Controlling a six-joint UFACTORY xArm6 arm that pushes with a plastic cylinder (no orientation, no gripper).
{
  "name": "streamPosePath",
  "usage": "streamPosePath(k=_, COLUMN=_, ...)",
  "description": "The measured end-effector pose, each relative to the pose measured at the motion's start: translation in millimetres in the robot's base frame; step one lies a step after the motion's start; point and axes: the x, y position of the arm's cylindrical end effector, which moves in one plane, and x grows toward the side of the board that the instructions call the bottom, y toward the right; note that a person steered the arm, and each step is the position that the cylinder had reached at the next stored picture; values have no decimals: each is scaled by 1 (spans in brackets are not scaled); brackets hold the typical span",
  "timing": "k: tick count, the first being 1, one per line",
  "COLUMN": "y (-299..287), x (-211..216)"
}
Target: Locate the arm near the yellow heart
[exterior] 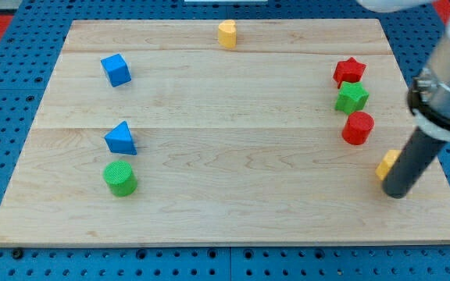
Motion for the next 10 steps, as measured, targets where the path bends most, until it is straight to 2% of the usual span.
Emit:
streamPosePath(k=2, y=21, x=-3)
streamPosePath(k=4, y=-28, x=-8)
streamPosePath(k=5, y=-110, x=-17)
streamPosePath(k=6, y=-179, x=-77)
streamPosePath(k=8, y=-270, x=-195)
streamPosePath(k=9, y=-303, x=-237)
streamPosePath(k=10, y=-311, x=-306)
